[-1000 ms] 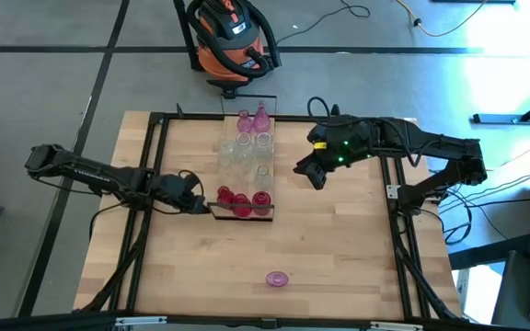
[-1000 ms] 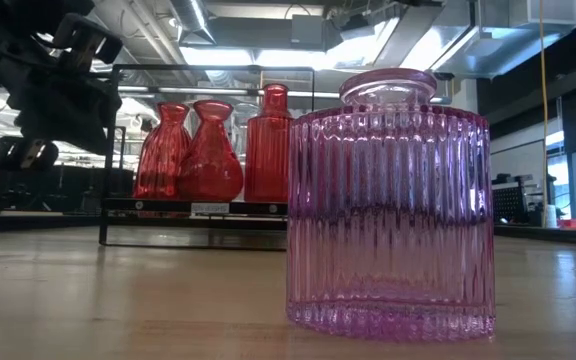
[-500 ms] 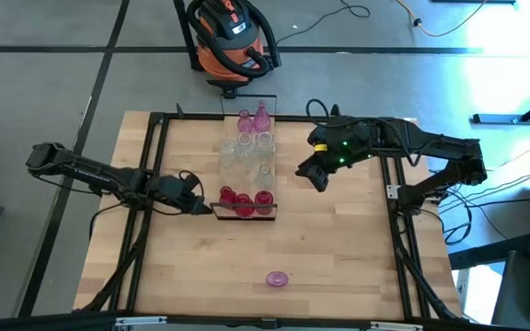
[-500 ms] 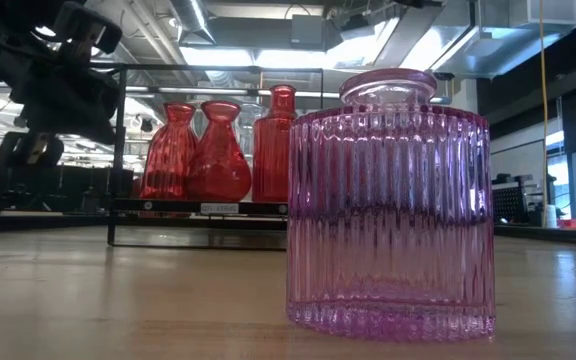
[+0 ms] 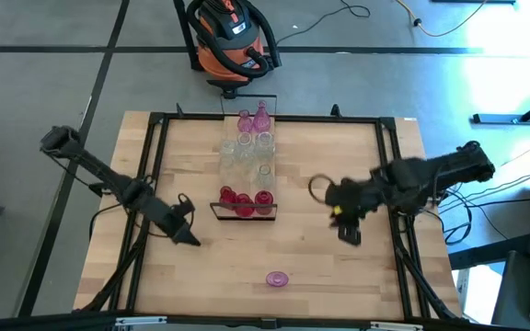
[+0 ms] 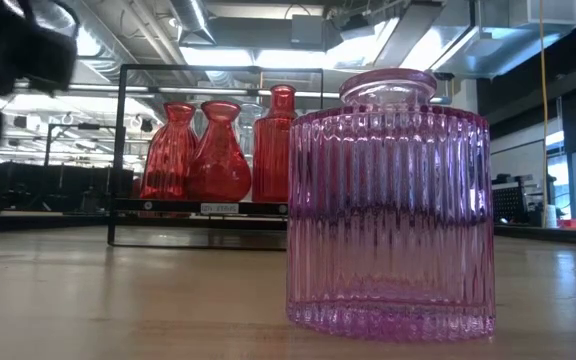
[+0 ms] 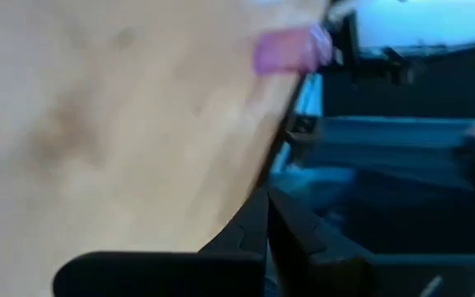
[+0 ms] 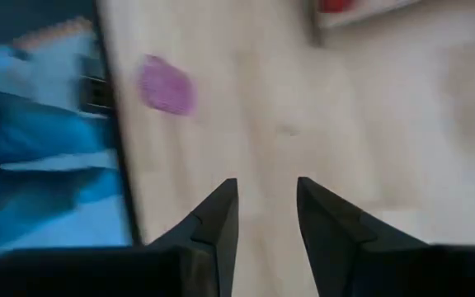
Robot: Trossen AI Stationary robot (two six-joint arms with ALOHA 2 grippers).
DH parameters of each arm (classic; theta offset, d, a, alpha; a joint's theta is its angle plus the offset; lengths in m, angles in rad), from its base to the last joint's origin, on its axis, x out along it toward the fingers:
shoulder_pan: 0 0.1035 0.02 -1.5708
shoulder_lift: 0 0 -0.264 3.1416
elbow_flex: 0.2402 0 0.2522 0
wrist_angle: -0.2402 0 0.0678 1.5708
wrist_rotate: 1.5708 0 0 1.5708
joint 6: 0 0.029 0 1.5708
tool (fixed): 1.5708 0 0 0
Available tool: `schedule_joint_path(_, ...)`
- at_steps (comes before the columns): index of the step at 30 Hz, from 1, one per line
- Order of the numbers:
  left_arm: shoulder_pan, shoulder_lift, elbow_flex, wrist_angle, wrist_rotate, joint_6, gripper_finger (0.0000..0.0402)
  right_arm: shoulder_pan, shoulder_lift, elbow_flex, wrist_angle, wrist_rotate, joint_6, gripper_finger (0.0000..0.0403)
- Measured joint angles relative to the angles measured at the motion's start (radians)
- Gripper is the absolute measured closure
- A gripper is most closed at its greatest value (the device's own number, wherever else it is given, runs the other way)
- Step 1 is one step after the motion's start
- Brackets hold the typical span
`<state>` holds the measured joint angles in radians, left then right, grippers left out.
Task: Sort vases onto shelf
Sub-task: Put the purple vase on the shelf
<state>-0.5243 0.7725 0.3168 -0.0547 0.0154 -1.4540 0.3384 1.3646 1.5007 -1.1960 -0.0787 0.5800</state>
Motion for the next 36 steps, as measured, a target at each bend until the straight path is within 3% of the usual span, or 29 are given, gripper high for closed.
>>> schedule_joint_path(5, -0.172, 0.097, 0.000, 0.151, -0.131, -0.070, 0.0401, 0.039, -0.093, -0.238, 0.283, -0.042, 0.156, 0.0288)
schedule_joint_path(11, -0.314, 0.320, 0.021, 0.431, -0.304, -0.118, 0.0401, 0.049, -0.190, -0.555, 0.767, -0.097, 0.282, 0.0288)
schedule_joint_path(15, -0.341, 0.466, 0.129, 0.456, -0.315, -0.129, 0.0401, 0.048, -0.191, -0.722, 1.034, -0.141, 0.376, 0.0288)
schedule_joint_path(19, -0.342, 0.571, 0.211, 0.447, -0.277, -0.053, 0.0401, 0.048, -0.160, -0.841, 1.155, -0.100, 0.444, 0.0288)
schedule_joint_path(27, -0.342, 0.621, 0.239, 0.446, -0.257, -0.002, 0.0401, 0.070, -0.042, -0.898, 1.226, -0.045, 0.700, 0.0300)
schedule_joint_path(33, -0.380, 0.621, 0.240, 0.449, -0.228, 0.046, 0.0401, 0.146, 0.144, -0.871, 1.452, -0.037, 0.954, 0.0370)
schedule_joint_path(36, -0.421, 0.621, 0.240, 0.417, -0.243, 0.099, 0.0401, 0.183, 0.243, -0.793, 1.456, -0.010, 1.010, 0.0397)
